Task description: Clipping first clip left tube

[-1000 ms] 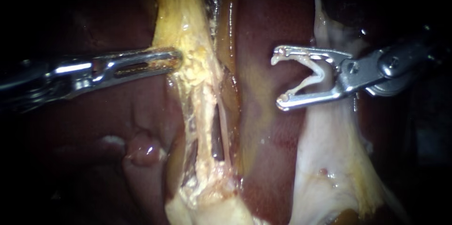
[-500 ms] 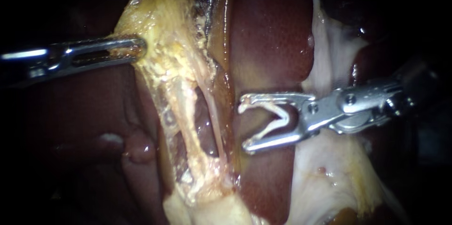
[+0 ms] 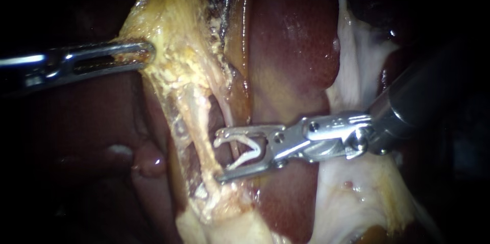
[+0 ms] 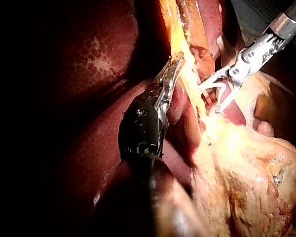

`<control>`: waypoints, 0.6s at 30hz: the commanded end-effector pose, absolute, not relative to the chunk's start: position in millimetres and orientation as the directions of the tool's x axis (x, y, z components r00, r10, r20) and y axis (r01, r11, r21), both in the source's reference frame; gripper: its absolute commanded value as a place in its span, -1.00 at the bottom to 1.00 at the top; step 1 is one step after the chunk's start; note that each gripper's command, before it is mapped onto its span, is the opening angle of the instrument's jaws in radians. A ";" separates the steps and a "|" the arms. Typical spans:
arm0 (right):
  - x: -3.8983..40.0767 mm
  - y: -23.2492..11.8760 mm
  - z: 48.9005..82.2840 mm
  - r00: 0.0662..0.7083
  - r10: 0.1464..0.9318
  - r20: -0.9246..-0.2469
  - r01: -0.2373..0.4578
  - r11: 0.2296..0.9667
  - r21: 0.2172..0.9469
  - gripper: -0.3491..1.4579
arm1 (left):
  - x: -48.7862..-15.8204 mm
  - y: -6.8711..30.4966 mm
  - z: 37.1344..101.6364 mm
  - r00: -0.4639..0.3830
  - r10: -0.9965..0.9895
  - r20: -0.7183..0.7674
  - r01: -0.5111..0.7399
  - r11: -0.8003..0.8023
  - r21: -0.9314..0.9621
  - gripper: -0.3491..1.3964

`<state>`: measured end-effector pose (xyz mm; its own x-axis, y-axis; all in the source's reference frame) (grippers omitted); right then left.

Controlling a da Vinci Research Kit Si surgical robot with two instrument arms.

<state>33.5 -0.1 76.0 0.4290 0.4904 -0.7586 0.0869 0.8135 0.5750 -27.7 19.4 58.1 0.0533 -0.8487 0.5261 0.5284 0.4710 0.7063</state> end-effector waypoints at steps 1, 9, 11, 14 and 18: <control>33.7 -0.2 76.2 0.434 0.489 -0.757 0.085 0.814 0.574 -0.02 | -27.7 19.4 58.0 0.054 -0.848 0.527 0.529 0.471 0.706 -1.00; 35.2 -0.7 77.2 0.442 0.484 -0.756 0.101 0.810 0.578 -0.02 | -27.9 19.3 57.9 0.053 -0.849 0.526 0.530 0.471 0.705 -1.00; 35.5 -1.0 77.4 0.441 0.480 -0.758 0.132 0.801 0.584 -0.02 | -27.9 19.3 57.9 0.053 -0.849 0.526 0.530 0.471 0.705 -1.00; 35.6 -1.7 77.6 0.397 0.481 -0.782 0.219 0.778 0.589 -0.02 | -27.9 19.3 57.9 0.053 -0.849 0.526 0.531 0.471 0.705 -1.00; 35.6 -1.9 77.4 0.347 0.534 -0.771 0.291 0.720 0.630 -0.04 | -27.9 19.3 57.9 0.053 -0.848 0.527 0.531 0.471 0.705 -1.00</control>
